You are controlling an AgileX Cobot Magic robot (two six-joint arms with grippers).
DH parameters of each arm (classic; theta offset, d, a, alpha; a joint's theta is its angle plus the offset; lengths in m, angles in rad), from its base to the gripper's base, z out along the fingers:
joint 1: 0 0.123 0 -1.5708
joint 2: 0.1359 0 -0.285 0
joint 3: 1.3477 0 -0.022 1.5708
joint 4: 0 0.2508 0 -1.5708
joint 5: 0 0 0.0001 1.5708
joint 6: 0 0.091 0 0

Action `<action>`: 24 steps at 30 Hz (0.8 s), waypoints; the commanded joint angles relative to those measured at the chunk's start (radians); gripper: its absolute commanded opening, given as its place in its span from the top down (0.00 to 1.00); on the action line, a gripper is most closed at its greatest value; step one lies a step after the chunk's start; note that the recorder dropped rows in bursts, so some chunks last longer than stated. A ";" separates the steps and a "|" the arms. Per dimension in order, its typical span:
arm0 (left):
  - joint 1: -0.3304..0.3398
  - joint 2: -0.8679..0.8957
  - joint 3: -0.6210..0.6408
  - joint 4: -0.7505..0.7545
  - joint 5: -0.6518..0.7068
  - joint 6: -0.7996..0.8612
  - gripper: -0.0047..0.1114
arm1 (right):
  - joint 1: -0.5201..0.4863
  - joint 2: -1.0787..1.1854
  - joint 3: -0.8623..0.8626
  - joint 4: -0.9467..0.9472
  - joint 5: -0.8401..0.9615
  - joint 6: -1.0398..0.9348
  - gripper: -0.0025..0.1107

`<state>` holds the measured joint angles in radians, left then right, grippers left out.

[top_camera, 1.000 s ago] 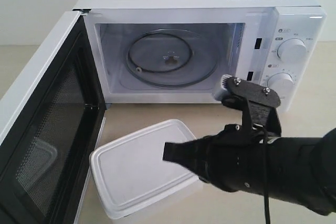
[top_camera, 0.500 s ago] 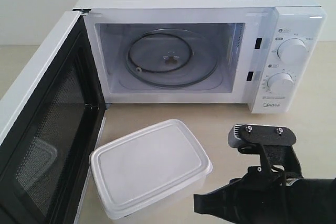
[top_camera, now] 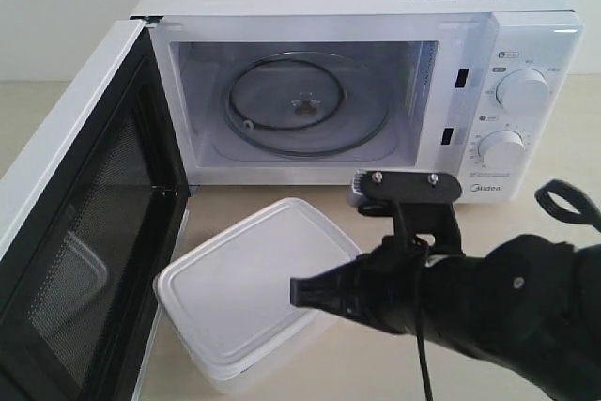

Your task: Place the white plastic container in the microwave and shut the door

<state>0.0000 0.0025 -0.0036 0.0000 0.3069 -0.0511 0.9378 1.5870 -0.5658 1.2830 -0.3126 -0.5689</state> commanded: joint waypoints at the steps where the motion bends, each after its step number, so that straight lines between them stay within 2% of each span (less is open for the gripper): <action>1: 0.002 -0.003 0.004 0.000 0.000 -0.008 0.92 | -0.002 0.006 -0.060 -0.010 -0.126 -0.090 0.98; 5: 0.002 -0.003 0.004 0.000 0.000 -0.008 0.92 | -0.002 -0.001 -0.075 0.013 -0.155 -0.139 0.98; 8: 0.002 -0.003 0.004 0.000 0.000 -0.008 0.92 | -0.002 -0.033 -0.075 0.095 -0.180 -0.168 0.98; 12: 0.002 -0.003 0.004 0.000 0.000 -0.008 0.92 | -0.003 -0.113 -0.075 0.206 -0.190 -0.303 0.98; 15: 0.002 -0.003 0.004 0.000 0.000 -0.008 0.92 | -0.021 -0.197 -0.075 0.353 -0.104 -0.472 0.98; 18: 0.002 -0.003 0.004 0.000 0.000 -0.008 0.92 | -0.021 -0.239 -0.063 0.461 0.092 -0.632 0.98; 21: 0.002 -0.003 0.004 0.000 0.000 -0.008 0.92 | -0.021 -0.238 -0.019 0.461 0.271 -0.633 0.98; 24: 0.002 -0.003 0.004 0.000 0.000 -0.008 0.92 | -0.021 -0.236 0.038 0.461 0.348 -0.611 0.98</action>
<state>0.0000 0.0025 -0.0036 0.0000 0.3069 -0.0511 0.9196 1.3548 -0.5703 1.7391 -0.0430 -1.1734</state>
